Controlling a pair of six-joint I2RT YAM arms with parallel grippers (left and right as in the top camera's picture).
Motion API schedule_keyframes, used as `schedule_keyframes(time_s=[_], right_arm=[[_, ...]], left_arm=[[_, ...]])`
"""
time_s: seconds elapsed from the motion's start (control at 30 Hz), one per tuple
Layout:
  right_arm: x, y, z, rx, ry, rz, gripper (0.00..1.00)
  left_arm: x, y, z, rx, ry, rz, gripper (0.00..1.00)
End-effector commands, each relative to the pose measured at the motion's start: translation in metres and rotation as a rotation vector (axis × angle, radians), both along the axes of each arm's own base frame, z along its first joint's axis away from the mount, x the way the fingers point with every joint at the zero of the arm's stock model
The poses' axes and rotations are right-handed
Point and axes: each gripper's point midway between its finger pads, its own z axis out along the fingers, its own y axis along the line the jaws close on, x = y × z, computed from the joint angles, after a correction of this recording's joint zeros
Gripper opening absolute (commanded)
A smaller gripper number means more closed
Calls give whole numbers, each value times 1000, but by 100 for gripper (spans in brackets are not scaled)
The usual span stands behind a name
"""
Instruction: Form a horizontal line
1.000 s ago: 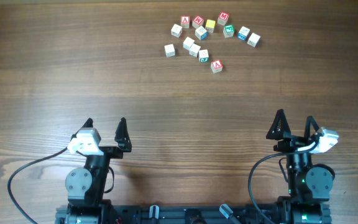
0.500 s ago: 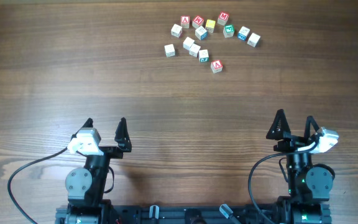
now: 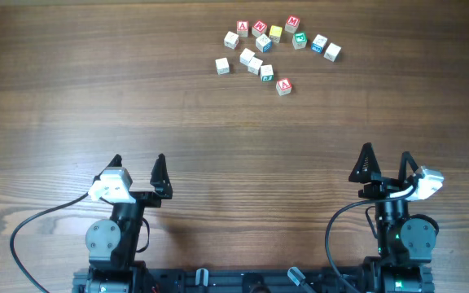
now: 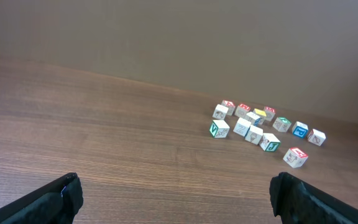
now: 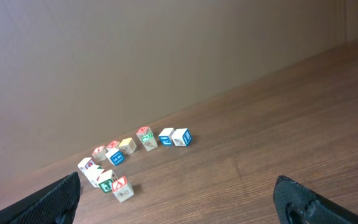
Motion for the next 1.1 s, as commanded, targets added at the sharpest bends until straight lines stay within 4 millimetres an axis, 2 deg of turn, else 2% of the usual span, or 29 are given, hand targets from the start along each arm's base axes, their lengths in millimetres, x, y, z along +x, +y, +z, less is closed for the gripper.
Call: schedule_keyframes(time_s=[0.0, 0.6, 0.67, 0.77, 0.87, 0.93, 1.07], right_arm=[[0, 2, 3, 6, -13, 12, 100], [0, 2, 3, 6, -13, 12, 100], [0, 2, 3, 6, -13, 12, 100], [0, 2, 3, 6, -13, 12, 100], [0, 2, 3, 6, -13, 12, 100], [0, 2, 3, 6, -13, 12, 100], [0, 2, 3, 7, -13, 12, 100]], left_arm=[[0, 0, -3, -10, 2, -3, 100], [0, 0, -2, -10, 1, -2, 100], [0, -5, 0, -13, -9, -34, 100], [-4, -26, 1, -22, -8, -157, 100], [-6, -31, 0, -107, 31, -178, 100], [-6, -31, 6, -150, 42, -174, 100], [-8, -41, 32, -241, 56, -228, 100]])
